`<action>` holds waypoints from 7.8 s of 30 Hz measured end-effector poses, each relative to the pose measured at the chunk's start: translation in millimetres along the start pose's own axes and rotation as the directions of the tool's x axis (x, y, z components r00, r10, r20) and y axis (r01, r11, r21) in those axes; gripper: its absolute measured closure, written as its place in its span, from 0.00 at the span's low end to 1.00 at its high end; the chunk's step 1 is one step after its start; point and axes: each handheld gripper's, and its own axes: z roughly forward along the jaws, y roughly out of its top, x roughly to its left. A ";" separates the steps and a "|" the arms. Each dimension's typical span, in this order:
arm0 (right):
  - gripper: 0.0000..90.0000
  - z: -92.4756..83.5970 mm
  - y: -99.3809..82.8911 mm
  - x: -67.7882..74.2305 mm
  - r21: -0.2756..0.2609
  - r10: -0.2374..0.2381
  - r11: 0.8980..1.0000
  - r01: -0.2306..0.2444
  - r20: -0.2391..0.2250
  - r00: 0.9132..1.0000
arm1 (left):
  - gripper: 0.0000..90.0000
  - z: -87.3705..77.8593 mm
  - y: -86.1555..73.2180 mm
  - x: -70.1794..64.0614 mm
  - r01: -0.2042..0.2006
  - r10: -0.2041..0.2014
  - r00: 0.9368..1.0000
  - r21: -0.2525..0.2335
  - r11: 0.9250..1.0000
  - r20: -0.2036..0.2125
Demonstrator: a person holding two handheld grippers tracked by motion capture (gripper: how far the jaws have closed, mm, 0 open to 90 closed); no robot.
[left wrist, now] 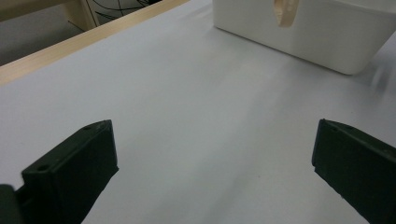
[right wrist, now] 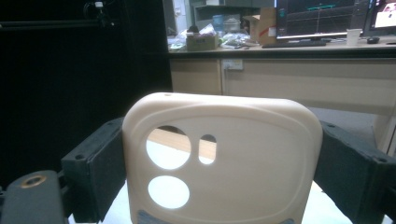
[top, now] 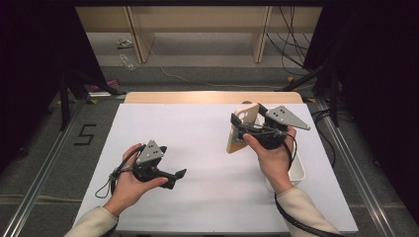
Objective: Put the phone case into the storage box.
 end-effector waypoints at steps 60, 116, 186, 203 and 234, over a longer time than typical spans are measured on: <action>0.13 -22.8 21.3 -38.1 -0.038 0.007 0.999 -0.001 0.158 0.987 | 0.00 -7.0 -3.9 9.4 0.016 -0.016 0.999 -0.013 1.000 -0.034; 0.13 -34.1 22.7 -66.7 -0.036 -0.003 0.999 0.013 0.275 0.962 | 0.00 -7.4 -3.8 10.2 0.020 -0.020 0.999 -0.018 1.000 -0.039; 0.13 -28.6 12.3 -86.2 0.005 -0.036 0.999 0.036 0.356 0.934 | 0.00 -7.5 -3.1 10.3 0.017 -0.018 0.999 -0.021 1.000 -0.046; 0.13 -17.9 9.8 -90.1 0.015 -0.035 0.999 0.032 0.363 0.931 | 0.00 -7.3 -2.8 10.9 0.021 -0.022 0.999 -0.026 0.999 -0.043; 0.13 2.9 0.0 -100.0 0.059 -0.048 0.998 0.027 0.383 0.922 | 0.00 -7.0 -3.0 11.2 0.023 -0.024 0.999 -0.023 0.999 -0.039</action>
